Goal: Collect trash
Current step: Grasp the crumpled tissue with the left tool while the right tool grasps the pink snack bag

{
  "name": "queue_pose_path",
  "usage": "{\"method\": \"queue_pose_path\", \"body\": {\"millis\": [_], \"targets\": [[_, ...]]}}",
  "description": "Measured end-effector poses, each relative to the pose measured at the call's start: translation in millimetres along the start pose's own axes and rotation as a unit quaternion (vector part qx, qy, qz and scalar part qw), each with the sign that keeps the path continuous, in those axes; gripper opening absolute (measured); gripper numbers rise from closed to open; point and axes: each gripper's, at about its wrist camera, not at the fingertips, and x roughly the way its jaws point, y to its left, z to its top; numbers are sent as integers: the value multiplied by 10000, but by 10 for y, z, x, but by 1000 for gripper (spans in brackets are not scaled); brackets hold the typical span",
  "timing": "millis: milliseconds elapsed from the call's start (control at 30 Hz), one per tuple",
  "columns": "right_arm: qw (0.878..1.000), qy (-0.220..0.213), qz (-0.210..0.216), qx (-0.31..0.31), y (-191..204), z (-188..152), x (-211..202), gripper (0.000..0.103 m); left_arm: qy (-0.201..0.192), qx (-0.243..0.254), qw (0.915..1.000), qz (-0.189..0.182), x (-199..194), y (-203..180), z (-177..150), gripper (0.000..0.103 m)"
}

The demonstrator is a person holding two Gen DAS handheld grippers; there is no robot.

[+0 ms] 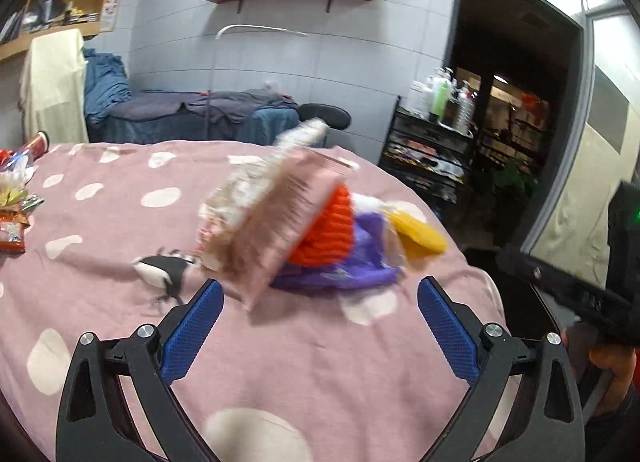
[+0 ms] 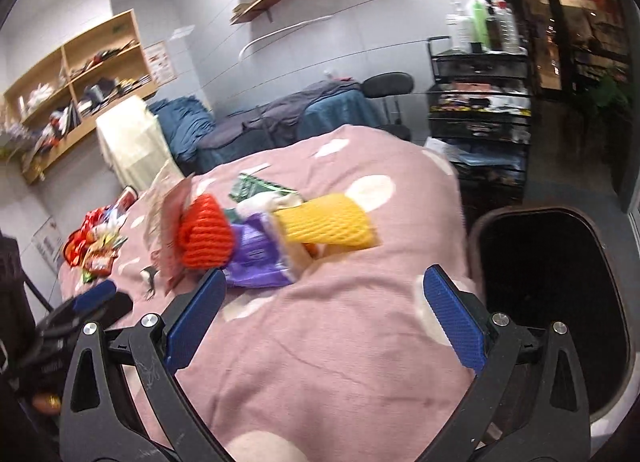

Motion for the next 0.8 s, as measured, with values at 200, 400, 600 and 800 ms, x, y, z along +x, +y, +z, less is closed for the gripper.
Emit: {"method": "queue_pose_path", "body": {"millis": [200, 400, 600, 800], "targets": [[9996, 101, 149, -220, 239, 4, 99, 98, 47, -82, 9996, 254, 182, 403, 226, 72], [9988, 234, 351, -260, 389, 56, 212, 98, 263, 171, 9986, 428, 441, 552, 358, 60], [9971, 328, 553, -397, 591, 91, 343, 98, 530, 225, 9978, 332, 737, 639, 435, 48], [9938, 365, 907, -526, 865, 182, 504, 94, 612, 12, 9963, 597, 821, 775, 437, 11]]}}
